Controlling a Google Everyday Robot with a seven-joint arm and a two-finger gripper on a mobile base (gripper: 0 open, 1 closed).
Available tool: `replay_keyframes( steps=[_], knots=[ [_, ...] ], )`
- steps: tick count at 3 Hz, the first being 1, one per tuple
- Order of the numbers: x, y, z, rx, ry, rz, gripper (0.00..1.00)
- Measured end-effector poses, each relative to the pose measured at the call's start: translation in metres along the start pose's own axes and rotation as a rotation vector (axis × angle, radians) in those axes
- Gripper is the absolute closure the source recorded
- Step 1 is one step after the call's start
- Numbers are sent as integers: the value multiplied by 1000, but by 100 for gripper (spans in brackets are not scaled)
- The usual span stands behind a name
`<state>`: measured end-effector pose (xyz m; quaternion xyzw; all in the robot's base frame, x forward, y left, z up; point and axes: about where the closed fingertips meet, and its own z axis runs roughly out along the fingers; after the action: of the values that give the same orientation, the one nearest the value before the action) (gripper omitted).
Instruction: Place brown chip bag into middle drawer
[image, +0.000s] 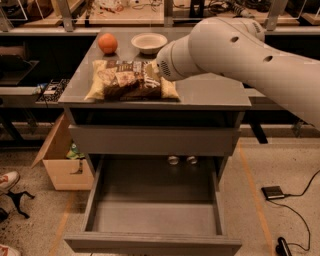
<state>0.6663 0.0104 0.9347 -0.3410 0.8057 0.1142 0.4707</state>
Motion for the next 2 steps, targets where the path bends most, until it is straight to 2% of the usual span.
replay_keyframes(
  steps=[2],
  knots=[
    [-2,14,27,-72,47,-36,38]
  ],
)
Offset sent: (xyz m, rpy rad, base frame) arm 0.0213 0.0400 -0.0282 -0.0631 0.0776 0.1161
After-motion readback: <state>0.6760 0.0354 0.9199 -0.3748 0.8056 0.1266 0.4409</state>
